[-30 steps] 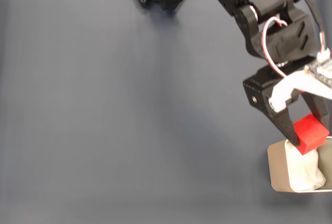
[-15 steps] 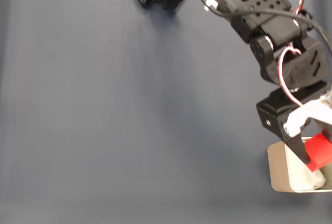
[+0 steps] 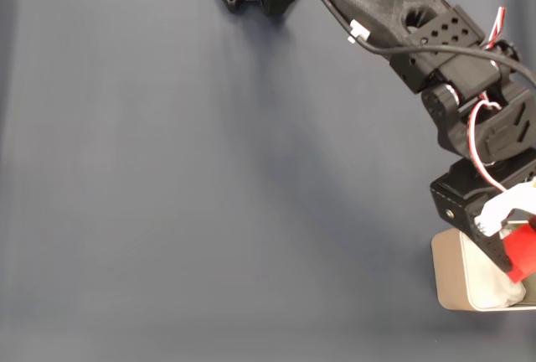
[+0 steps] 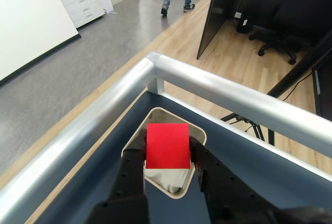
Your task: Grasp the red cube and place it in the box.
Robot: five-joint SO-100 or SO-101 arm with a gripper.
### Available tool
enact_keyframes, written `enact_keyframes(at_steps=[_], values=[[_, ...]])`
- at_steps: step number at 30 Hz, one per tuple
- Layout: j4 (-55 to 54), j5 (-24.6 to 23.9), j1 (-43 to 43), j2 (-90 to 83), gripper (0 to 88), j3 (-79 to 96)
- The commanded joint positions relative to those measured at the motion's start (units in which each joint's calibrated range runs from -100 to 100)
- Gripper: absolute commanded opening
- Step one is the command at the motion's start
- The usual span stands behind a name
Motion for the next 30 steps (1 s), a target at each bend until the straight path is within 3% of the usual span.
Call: enact_keyframes(at_steps=[1, 30], values=[[-0.86, 0.44, -0.47, 0.17, 0.0, -4.09], [-2.66, -0.24, 0.1, -0.01, 0.8, -3.08]])
